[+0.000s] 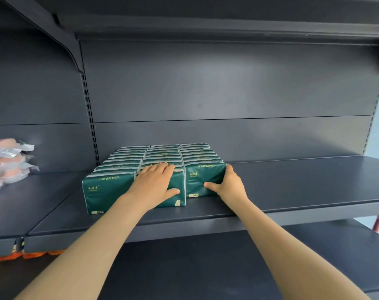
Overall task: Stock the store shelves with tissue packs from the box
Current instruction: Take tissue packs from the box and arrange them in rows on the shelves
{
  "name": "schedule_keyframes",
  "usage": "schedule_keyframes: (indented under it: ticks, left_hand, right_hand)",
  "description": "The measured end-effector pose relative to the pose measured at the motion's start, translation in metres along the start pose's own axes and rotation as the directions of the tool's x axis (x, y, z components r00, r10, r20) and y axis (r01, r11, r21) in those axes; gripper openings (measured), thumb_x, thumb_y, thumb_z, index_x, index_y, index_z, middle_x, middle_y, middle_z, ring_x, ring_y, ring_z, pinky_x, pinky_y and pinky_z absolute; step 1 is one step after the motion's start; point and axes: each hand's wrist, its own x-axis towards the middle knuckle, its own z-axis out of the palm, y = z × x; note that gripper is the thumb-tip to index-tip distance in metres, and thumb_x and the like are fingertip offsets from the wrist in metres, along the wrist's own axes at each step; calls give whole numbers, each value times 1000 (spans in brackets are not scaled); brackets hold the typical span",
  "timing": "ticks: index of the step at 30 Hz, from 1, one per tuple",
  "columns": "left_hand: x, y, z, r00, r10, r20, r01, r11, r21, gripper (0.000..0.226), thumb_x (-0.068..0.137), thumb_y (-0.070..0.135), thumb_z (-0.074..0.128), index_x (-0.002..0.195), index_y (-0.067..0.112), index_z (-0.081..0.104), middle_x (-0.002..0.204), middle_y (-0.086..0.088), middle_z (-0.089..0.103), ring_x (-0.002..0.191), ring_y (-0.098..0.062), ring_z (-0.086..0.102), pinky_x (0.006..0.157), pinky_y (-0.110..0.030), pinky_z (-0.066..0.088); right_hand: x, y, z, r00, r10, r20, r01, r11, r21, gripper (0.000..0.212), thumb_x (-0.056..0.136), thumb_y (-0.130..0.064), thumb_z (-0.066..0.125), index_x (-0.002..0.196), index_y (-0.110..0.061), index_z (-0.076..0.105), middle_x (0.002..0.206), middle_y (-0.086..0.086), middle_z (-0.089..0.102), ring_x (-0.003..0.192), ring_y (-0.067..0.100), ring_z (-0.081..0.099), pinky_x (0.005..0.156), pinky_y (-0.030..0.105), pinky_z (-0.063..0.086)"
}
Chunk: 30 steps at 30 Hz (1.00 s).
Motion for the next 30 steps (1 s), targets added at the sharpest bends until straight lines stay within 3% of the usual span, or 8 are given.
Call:
schedule_keyframes:
  ticks: [5, 9, 12, 16, 18, 21, 25, 30]
  left_hand:
    - [2, 0, 5, 1000, -13, 2, 13, 1000, 20, 69, 93, 54, 44, 146, 15, 23, 152, -3, 29, 140, -20, 28, 115, -36, 19]
    - [5, 1, -2, 998, -13, 65, 11, 999, 37, 67, 93, 52, 45, 145, 14, 24, 150, -5, 33, 139, -22, 30, 117, -37, 16]
    - [5, 2, -16, 992, -6, 123, -3, 997, 77, 67, 94, 51, 45, 144, 12, 27, 148, -7, 36, 137, -23, 32, 118, -38, 14]
    - [-1, 11, -48, 994, -54, 96, 42, 991, 128, 63, 95, 51, 40, 141, 9, 34, 143, -10, 42, 133, -25, 39, 117, -41, 16]
    - [-8, 23, -66, 995, -72, 72, 59, 985, 164, 56, 96, 50, 39, 135, 9, 42, 136, -10, 49, 127, -26, 45, 115, -42, 20]
    - [-20, 47, -96, 995, -95, -9, 95, 975, 203, 46, 97, 45, 41, 123, 8, 50, 123, -10, 56, 115, -27, 52, 101, -39, 35]
    - [-45, 91, -141, 981, -127, -145, 161, 954, 251, 38, 98, 37, 42, 118, 6, 53, 115, -12, 59, 107, -30, 56, 89, -38, 42]
    - [-92, 134, -177, 957, -162, -241, 248, 888, 388, 37, 97, 36, 48, 114, 4, 53, 108, -13, 59, 102, -30, 56, 80, -39, 42]
  right_hand:
    - [0, -5, 2, 998, 52, -20, -53, 996, -65, 62, 75, -37, 77, 118, -10, 42, 116, 5, 58, 110, 26, 54, 79, 33, 45]
    - [0, -16, -8, 985, 132, 111, -116, 983, -142, 70, 78, -36, 74, 127, -6, 34, 122, 9, 55, 111, 28, 54, 85, 36, 47]
    - [-4, -26, -27, 958, 173, 230, -74, 921, -383, 74, 81, -37, 70, 133, 2, 35, 125, 12, 53, 114, 29, 53, 86, 33, 44]
    - [-24, -33, -66, 929, 173, 326, 77, 773, -630, 45, 89, -35, 61, 117, 0, 54, 113, 11, 57, 100, 28, 54, 81, 31, 42]
    - [-34, -36, -88, 925, 145, 351, 153, 703, -695, 34, 92, -33, 58, 107, -3, 56, 114, 11, 59, 106, 29, 56, 79, 31, 42]
    - [-44, -42, -120, 933, 92, 348, 201, 669, -715, 29, 91, -33, 58, 99, -6, 53, 101, 10, 56, 95, 30, 55, 73, 30, 42]
    - [-67, -49, -174, 956, -25, 293, 245, 622, -744, 36, 90, -32, 59, 116, -7, 51, 111, 8, 56, 100, 29, 55, 73, 31, 41]
    - [-99, -58, -235, 928, -297, 223, 352, 507, -787, 35, 90, -30, 57, 118, -9, 55, 119, 10, 58, 113, 31, 51, 76, 33, 37]
